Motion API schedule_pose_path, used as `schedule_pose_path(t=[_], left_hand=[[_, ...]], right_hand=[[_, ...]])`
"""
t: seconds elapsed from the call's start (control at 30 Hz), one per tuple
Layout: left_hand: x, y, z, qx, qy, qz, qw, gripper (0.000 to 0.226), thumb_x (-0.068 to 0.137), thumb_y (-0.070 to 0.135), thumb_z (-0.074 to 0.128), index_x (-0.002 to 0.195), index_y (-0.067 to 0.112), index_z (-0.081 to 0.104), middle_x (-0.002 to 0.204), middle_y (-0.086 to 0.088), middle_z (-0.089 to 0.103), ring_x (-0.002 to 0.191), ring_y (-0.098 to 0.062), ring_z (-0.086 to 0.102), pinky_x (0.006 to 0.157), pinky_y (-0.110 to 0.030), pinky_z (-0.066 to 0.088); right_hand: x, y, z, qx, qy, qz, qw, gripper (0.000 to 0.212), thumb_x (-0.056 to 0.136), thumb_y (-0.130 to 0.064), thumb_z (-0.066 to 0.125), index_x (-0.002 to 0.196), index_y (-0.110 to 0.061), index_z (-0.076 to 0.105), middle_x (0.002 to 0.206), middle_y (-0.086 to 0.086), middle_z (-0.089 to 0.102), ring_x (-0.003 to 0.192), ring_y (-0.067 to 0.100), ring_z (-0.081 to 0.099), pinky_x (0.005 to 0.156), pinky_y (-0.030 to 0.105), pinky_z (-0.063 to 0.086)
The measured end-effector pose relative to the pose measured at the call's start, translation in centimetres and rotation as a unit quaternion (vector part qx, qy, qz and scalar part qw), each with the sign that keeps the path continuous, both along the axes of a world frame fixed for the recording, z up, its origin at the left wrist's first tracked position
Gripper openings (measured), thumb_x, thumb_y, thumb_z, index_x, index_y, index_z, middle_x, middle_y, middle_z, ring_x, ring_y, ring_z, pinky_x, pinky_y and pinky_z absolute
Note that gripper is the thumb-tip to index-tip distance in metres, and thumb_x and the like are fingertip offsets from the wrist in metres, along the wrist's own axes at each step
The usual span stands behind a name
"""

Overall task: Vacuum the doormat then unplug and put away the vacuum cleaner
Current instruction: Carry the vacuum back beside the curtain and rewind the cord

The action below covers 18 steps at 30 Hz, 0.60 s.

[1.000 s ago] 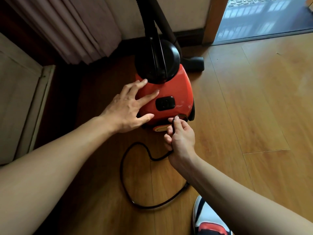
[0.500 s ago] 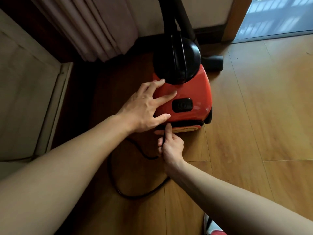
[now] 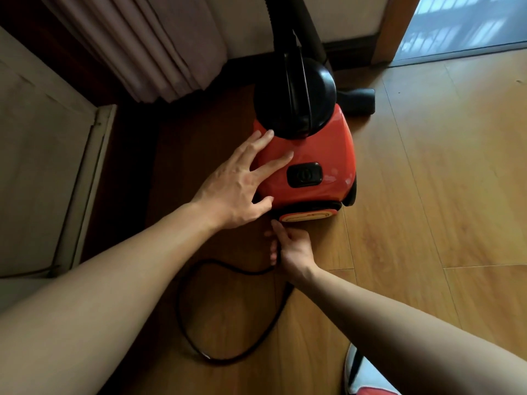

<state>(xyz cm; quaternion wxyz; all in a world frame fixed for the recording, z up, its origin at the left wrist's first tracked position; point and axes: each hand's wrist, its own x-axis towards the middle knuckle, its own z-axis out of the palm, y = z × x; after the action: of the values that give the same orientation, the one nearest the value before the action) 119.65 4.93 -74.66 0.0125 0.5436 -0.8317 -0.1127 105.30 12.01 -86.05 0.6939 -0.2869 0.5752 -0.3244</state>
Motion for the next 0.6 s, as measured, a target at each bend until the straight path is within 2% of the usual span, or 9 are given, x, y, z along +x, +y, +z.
schedule_pose_path(t=[0.13,0.27,0.37,0.5,0.6], left_hand=[[0.3,0.0,-0.1,0.007,0.003,-0.001,1.0,0.081,0.088,0.044,0.063,0.154,0.045,0.016,0.166,0.005,-0.009,0.153,-0.017,-0.008,0.119,-0.04,0.021],[0.5,-0.1,-0.2,0.008,0.008,-0.006,1.0,0.082,0.088,0.043,0.063,0.155,0.044,0.016,0.165,0.005,-0.01,0.153,-0.018,-0.008,0.12,-0.045,0.025],[0.5,-0.1,-0.3,0.006,0.014,-0.009,1.0,0.082,0.088,0.044,0.063,0.155,0.043,0.017,0.166,0.003,-0.009,0.154,-0.019,-0.008,0.12,-0.046,0.025],[0.4,0.0,-0.2,0.005,0.011,-0.014,1.0,0.081,0.087,0.046,0.061,0.155,0.041,0.018,0.166,0.001,-0.008,0.154,-0.021,-0.007,0.119,-0.046,0.022],[0.4,0.0,0.0,0.007,0.005,-0.012,1.0,0.082,0.086,0.047,0.06,0.155,0.042,0.017,0.166,0.002,-0.008,0.154,-0.021,-0.007,0.12,-0.048,0.023]], right_hand=[[-2.7,-1.5,-1.2,0.06,0.036,-0.005,0.998,0.029,0.103,-0.026,0.058,0.096,0.0,0.068,0.059,0.002,0.057,0.041,0.008,0.05,0.039,0.021,0.039],[-7.2,-3.3,-0.9,0.087,0.006,0.065,0.994,0.014,0.095,-0.017,0.068,0.094,-0.003,0.069,0.061,-0.001,0.048,0.041,0.006,0.033,0.036,0.018,0.023],[-10.0,-3.4,-0.2,0.097,-0.028,0.097,0.99,0.013,0.097,-0.018,0.065,0.087,-0.01,0.062,0.062,-0.003,0.039,0.045,0.007,0.029,0.039,0.019,0.023],[-10.9,-4.0,0.8,0.063,0.093,0.101,0.989,0.026,0.098,-0.026,0.066,0.103,-0.001,0.068,0.056,-0.006,0.049,0.04,0.005,0.039,0.039,0.02,0.028],[-10.6,-4.9,1.6,0.038,0.141,0.087,0.985,0.021,0.096,-0.028,0.069,0.103,-0.009,0.071,0.052,-0.012,0.056,0.036,0.0,0.047,0.038,0.015,0.035]])
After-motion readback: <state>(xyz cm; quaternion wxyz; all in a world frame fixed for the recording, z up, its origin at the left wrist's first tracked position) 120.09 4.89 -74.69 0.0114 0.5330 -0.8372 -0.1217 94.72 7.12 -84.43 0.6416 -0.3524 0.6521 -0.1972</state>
